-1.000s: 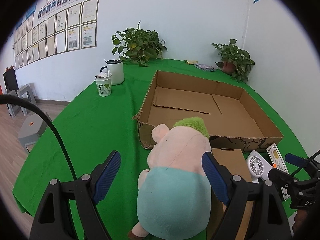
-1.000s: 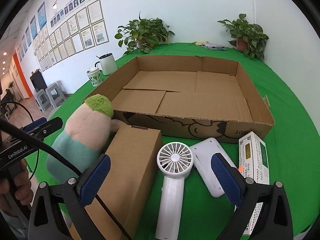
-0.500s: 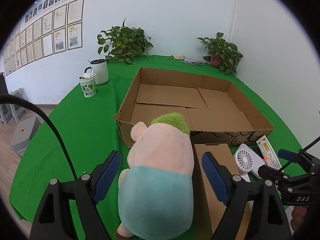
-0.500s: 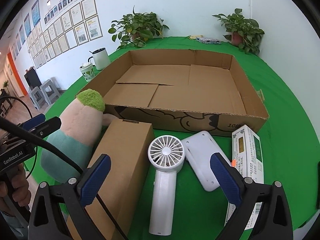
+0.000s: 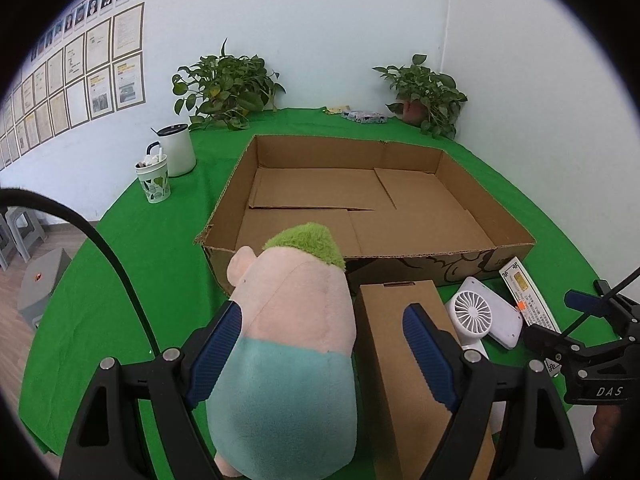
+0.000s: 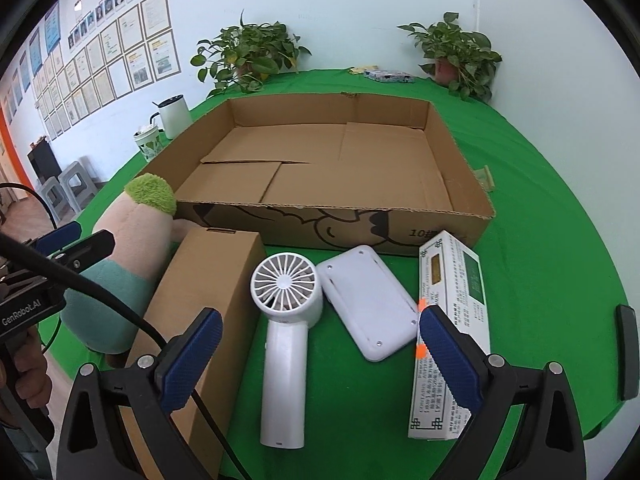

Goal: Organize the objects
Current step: 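Move both grippers toward the pink plush pig lying on the table, then close the left gripper on the plush pig while the right gripper grasps its other side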

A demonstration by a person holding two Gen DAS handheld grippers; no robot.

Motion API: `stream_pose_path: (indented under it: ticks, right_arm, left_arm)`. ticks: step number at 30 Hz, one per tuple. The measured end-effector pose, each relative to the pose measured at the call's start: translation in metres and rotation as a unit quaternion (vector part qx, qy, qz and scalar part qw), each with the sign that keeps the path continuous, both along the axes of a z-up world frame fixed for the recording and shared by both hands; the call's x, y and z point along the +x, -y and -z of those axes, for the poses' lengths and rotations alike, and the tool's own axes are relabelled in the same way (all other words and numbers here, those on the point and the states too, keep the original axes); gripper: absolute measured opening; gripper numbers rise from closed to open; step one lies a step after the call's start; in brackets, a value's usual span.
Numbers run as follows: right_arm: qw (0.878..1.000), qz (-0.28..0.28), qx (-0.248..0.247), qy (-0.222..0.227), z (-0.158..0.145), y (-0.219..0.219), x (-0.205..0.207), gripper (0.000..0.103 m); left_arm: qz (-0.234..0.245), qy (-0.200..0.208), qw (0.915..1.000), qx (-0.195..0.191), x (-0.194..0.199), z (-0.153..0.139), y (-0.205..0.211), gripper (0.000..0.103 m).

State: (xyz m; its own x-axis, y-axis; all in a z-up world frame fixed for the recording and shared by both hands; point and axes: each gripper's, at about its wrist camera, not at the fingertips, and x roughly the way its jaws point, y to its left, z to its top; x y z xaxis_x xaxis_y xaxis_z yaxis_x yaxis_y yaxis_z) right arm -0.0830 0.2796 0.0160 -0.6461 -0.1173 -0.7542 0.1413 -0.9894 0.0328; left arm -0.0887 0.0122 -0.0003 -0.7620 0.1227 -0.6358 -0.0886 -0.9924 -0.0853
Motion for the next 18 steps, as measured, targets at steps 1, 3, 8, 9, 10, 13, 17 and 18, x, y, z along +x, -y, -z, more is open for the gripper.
stream_pose_path:
  ticks: [1,3,8,9,10,13,17,18]
  right_arm:
    - [1.0,0.001,0.001,0.0,0.0,0.0,0.0,0.099]
    - [1.0,0.004,0.003,0.001,0.0,0.0,0.002,0.099]
    - [1.0,0.016,0.014,0.007,0.0,0.0,0.007,0.099]
    - [1.0,0.016,0.015,0.007,-0.001,0.001,0.009,0.099]
    - [1.0,0.017,0.017,0.006,-0.002,0.002,0.012,0.099]
    - [1.0,0.015,0.02,0.004,-0.005,0.007,0.022,0.099]
    - [1.0,0.0,0.017,0.004,-0.011,0.014,0.038,0.099]
    - [1.0,-0.014,0.011,0.005,-0.015,0.018,0.043,0.099]
  left_arm:
    - [-0.001,0.0,1.0,0.0,0.001,0.0,0.001,0.083]
    - [-0.005,0.002,1.0,0.0,0.001,0.001,0.004,0.083]
    - [-0.004,0.003,1.0,0.0,0.006,0.003,0.008,0.082]
    - [-0.003,0.003,1.0,0.002,0.007,0.003,0.008,0.082]
    - [-0.002,0.003,1.0,0.005,0.008,0.003,0.009,0.082]
    - [0.0,0.003,0.9999,0.01,0.012,0.002,0.01,0.082]
    - [-0.002,-0.006,0.9999,0.014,0.02,-0.002,0.012,0.082]
    - [-0.003,-0.009,0.9999,0.014,0.022,-0.004,0.014,0.083]
